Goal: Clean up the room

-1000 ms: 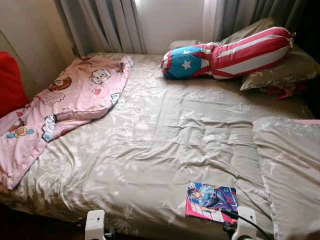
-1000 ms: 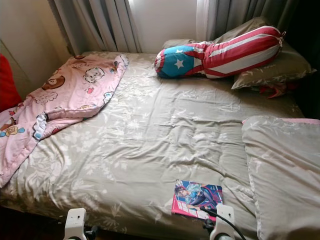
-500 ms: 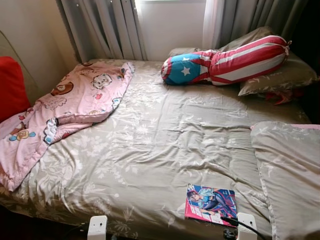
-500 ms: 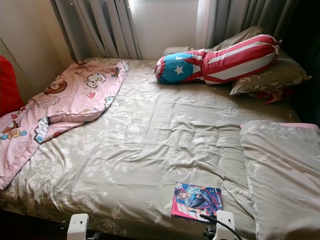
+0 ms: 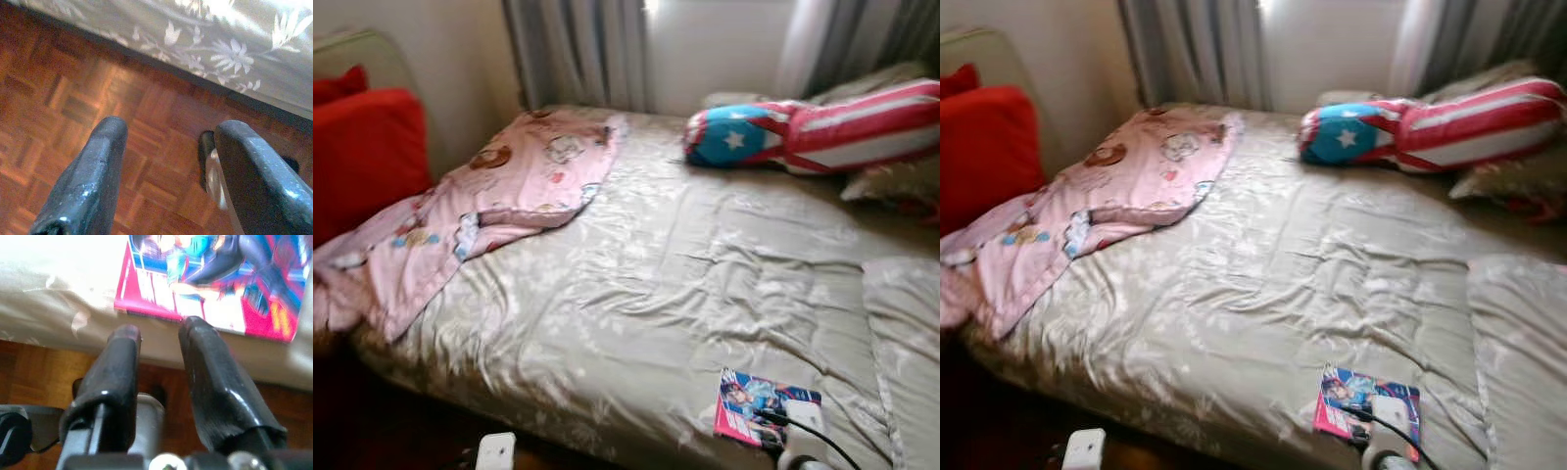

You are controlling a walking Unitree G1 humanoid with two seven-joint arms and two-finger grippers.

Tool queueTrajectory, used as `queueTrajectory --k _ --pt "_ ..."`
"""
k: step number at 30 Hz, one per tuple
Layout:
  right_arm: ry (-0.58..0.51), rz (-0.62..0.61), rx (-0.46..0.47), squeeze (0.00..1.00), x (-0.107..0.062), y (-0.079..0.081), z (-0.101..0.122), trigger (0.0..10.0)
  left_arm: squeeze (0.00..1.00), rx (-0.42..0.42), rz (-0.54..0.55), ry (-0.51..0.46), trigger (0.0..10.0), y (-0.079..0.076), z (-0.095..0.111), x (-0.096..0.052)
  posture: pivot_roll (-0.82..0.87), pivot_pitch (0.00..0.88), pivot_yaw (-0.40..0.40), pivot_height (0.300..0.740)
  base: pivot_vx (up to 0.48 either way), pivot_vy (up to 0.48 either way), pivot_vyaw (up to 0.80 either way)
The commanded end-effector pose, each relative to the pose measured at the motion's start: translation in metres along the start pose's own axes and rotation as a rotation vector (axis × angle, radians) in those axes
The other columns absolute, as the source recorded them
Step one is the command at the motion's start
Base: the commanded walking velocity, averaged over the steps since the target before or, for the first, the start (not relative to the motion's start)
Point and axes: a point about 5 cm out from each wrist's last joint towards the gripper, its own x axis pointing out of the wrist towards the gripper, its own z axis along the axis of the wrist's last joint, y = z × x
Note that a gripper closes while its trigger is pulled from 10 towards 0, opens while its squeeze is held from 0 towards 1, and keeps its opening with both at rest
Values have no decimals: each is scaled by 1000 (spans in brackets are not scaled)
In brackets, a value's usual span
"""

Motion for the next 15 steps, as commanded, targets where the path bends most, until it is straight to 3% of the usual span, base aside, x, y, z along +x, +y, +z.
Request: queueTrajectory --k 1,15 --pt "36 -15 6 0 -3 -6 -9 10000 0 8 -11 18 10000 -4 -4 0 -111 0 46 740 0 480 0" --pt "37 -8 -5 0 -2 -5 -8 10000 0 8 -9 17 10000 -4 -3 0 -110 0 41 740 0 480 0"
